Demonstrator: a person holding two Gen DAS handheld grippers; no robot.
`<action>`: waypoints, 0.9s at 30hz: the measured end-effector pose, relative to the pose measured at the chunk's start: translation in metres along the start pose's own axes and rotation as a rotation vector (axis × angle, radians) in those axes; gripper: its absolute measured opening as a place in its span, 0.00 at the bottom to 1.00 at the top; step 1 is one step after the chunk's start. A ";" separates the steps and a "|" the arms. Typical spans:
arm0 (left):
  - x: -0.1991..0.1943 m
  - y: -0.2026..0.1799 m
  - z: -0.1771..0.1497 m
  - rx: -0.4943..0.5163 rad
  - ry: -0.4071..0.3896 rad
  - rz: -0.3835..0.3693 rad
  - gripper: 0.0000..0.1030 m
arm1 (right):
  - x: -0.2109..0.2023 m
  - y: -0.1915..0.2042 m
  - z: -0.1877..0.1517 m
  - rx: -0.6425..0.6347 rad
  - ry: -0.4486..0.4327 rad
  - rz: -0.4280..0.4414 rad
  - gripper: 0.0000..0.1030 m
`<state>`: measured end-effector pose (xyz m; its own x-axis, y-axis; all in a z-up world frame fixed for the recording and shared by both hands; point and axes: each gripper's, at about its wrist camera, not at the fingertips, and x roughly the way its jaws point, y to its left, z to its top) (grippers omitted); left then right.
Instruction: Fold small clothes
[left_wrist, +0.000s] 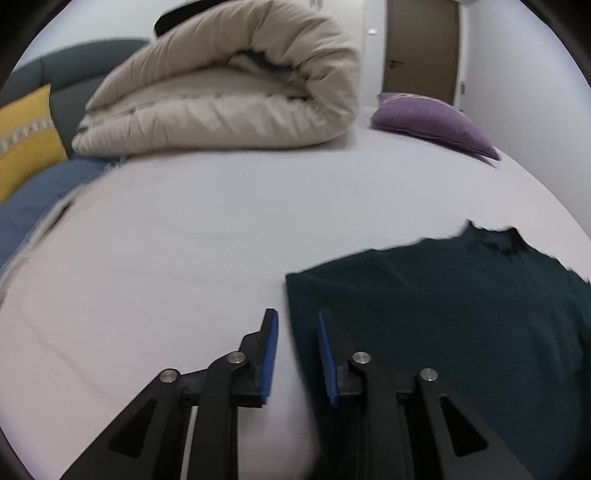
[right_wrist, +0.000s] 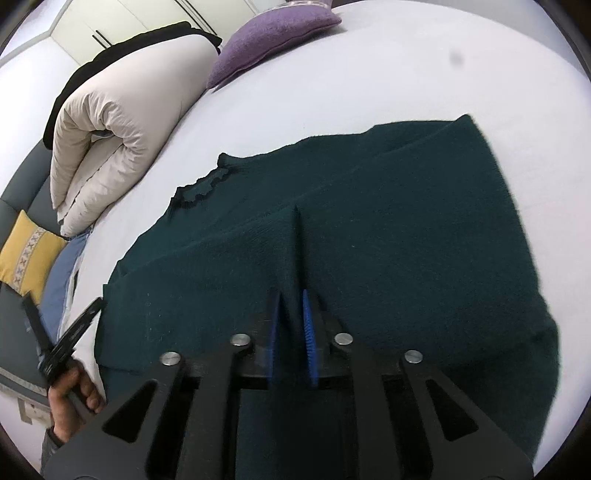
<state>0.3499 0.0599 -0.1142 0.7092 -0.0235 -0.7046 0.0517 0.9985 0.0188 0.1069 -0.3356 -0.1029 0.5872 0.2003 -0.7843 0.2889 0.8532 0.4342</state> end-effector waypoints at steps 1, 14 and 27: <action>-0.005 -0.004 -0.004 0.021 -0.002 0.008 0.34 | 0.000 -0.001 -0.001 0.005 0.005 0.010 0.25; -0.049 0.022 -0.043 0.013 0.094 -0.097 0.64 | -0.046 -0.013 -0.017 0.013 -0.066 -0.007 0.43; -0.166 0.053 -0.186 -0.174 0.341 -0.368 0.67 | -0.189 -0.072 -0.189 0.081 -0.036 0.082 0.59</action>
<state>0.1039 0.1260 -0.1280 0.3959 -0.3855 -0.8335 0.1167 0.9214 -0.3707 -0.1674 -0.3438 -0.0695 0.6375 0.2491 -0.7290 0.2981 0.7928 0.5315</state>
